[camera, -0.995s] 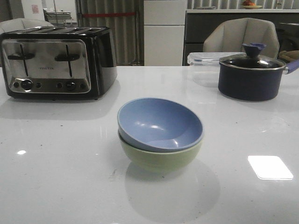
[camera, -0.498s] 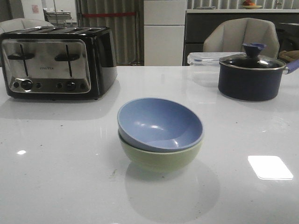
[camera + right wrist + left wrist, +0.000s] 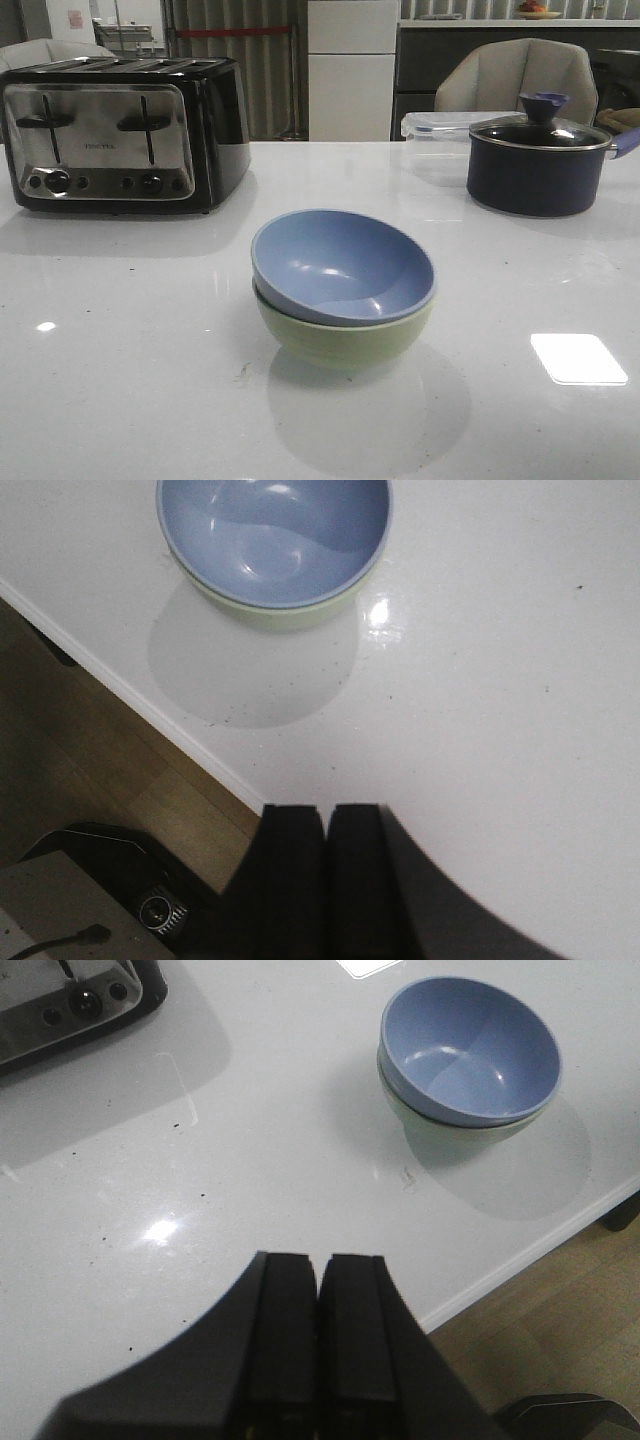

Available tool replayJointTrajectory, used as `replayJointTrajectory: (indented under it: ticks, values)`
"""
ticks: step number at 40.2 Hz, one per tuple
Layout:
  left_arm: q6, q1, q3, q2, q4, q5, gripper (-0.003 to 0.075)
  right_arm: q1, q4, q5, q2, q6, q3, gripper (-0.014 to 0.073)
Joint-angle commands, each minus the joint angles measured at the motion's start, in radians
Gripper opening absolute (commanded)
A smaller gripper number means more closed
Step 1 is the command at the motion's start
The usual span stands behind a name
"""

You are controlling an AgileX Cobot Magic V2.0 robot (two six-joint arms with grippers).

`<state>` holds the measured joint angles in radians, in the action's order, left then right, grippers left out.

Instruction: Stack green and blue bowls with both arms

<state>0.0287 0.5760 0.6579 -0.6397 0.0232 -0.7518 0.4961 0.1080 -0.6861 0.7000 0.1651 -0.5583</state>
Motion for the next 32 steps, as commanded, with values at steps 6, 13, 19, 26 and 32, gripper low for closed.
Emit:
replayJointTrajectory:
  ticks: [6,13,19,26,32]
  values:
    - [-0.006,0.005,0.025,0.023,0.003,0.082,0.0098,-0.006,0.009,0.064,-0.003,0.000,-0.026,0.0044]
    - [-0.002,-0.084,-0.006,0.122,0.011,0.135,0.0098,-0.006,0.009,0.064,-0.003,0.000,-0.026,0.0044]
    - [-0.002,-0.241,-0.128,0.261,0.011,0.310,0.0098,-0.006,0.009,0.064,-0.003,0.000,-0.026,0.0044]
    - [-0.002,-0.396,-0.337,0.460,0.011,0.507,0.0098,-0.006,0.009,0.064,-0.003,0.000,-0.026,0.0044]
    - [-0.002,-0.475,-0.503,0.603,-0.010,0.633,0.0098,-0.006,0.009,0.064,-0.003,0.000,-0.026,0.0044]
